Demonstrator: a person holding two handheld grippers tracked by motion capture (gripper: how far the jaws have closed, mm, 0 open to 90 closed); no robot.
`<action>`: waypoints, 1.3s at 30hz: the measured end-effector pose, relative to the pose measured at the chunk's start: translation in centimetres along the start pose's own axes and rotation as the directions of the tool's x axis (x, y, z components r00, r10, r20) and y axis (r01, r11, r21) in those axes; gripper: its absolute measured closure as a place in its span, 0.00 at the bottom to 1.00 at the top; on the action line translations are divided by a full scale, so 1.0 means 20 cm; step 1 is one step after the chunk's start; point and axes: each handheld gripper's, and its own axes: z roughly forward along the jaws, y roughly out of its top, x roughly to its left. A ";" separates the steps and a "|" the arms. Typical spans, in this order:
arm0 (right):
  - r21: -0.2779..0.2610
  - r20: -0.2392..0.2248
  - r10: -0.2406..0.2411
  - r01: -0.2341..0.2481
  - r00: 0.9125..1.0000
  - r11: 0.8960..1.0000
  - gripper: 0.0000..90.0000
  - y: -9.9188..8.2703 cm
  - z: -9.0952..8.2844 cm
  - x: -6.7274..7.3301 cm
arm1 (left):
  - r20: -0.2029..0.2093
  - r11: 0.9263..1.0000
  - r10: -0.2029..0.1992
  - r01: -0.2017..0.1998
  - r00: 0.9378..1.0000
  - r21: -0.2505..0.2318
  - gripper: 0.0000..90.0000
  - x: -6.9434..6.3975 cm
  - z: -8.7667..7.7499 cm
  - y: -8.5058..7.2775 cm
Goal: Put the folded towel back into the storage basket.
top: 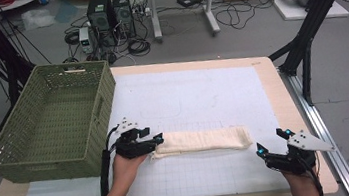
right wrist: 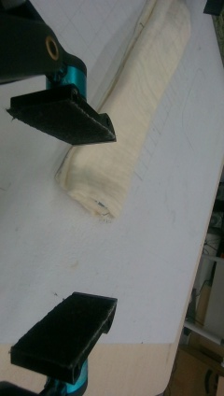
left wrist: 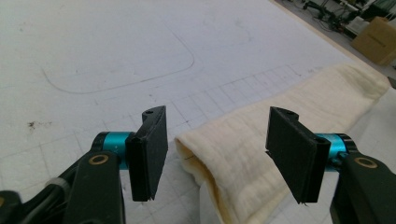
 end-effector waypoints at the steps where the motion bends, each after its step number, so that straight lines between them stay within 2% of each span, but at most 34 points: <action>1: -0.002 0.000 -0.006 0.006 1.000 1.000 0.18 0.00 0.00 0.00 | -0.004 1.000 -0.009 0.009 1.000 0.006 0.45 0.00 0.01 0.00; 3: -0.002 -0.001 -0.010 0.010 1.000 1.000 0.18 0.00 0.00 0.00 | -0.010 1.000 -0.015 0.015 1.000 0.023 0.47 0.00 0.04 0.00; 6: 0.002 -0.003 -0.009 0.009 1.000 1.000 0.18 0.00 0.00 0.01 | -0.040 0.999 -0.005 0.007 0.999 0.051 0.48 0.00 0.07 -0.01; 10: 0.011 -0.004 -0.022 0.022 1.000 1.000 0.18 0.00 0.01 0.01 | -0.079 0.992 0.030 -0.020 0.996 0.122 0.55 -0.01 0.11 -0.03; 13: 0.008 -0.005 -0.018 0.018 1.000 1.000 0.18 0.00 0.01 0.01 | -0.097 0.984 0.083 -0.067 0.992 0.164 0.55 -0.02 0.12 -0.05; 17: 0.006 -0.002 -0.019 0.019 1.000 1.000 0.18 0.00 0.00 0.00 | -0.115 0.973 0.155 -0.131 0.981 0.188 0.56 -0.06 0.11 -0.06; 18: 0.008 -0.003 -0.016 0.016 1.000 1.000 0.18 0.00 0.00 0.00 | -0.113 0.970 0.170 -0.146 0.979 0.196 0.56 -0.07 0.10 -0.06; 20: 0.010 -0.002 -0.014 0.014 1.000 1.000 0.18 0.00 0.00 0.00 | -0.108 0.967 0.184 -0.161 0.977 0.196 0.57 -0.08 0.09 -0.07; 24: 0.013 0.000 -0.014 0.014 1.000 1.000 0.18 0.00 0.00 0.00 | -0.070 0.968 0.198 -0.183 0.978 0.173 0.58 -0.09 0.08 -0.10; 27: 0.011 0.001 -0.018 0.018 1.000 1.000 0.18 0.00 0.00 0.01 | -0.057 0.969 0.192 -0.181 0.980 0.167 0.59 -0.08 0.07 -0.10; 31: 0.009 0.000 -0.022 0.022 1.000 1.000 0.18 0.00 0.00 0.01 | -0.038 0.966 0.199 -0.189 0.979 0.173 0.59 -0.10 0.07 -0.11; 32: 0.011 0.000 -0.017 0.017 1.000 1.000 0.18 0.00 0.00 0.01 | -0.029 0.965 0.207 -0.199 0.978 0.174 0.59 -0.11 0.06 -0.12; 33: 0.011 0.000 -0.016 0.016 1.000 1.000 0.18 0.00 0.00 0.01 | -0.029 0.960 0.228 -0.220 0.973 0.172 0.57 -0.12 0.06 -0.13; 34: 0.011 -0.001 -0.015 0.015 1.000 1.000 0.18 0.00 0.00 0.01 | -0.023 0.958 0.237 -0.230 0.971 0.172 0.57 -0.12 0.06 -0.13; 36: 0.012 -0.001 -0.014 0.014 1.000 1.000 0.18 0.00 0.00 0.00 | 0.010 0.958 0.234 -0.232 0.972 0.168 0.68 -0.12 0.06 -0.13; 37: 0.012 -0.002 -0.018 0.018 1.000 1.000 0.18 0.00 0.00 0.01 | 0.031 0.960 0.226 -0.228 0.974 0.166 0.85 -0.12 0.06 -0.13; 39: 0.014 -0.003 -0.015 0.015 1.000 1.000 0.18 0.00 0.00 0.01 | 0.038 0.963 0.211 -0.214 0.977 0.165 0.87 -0.11 0.06 -0.12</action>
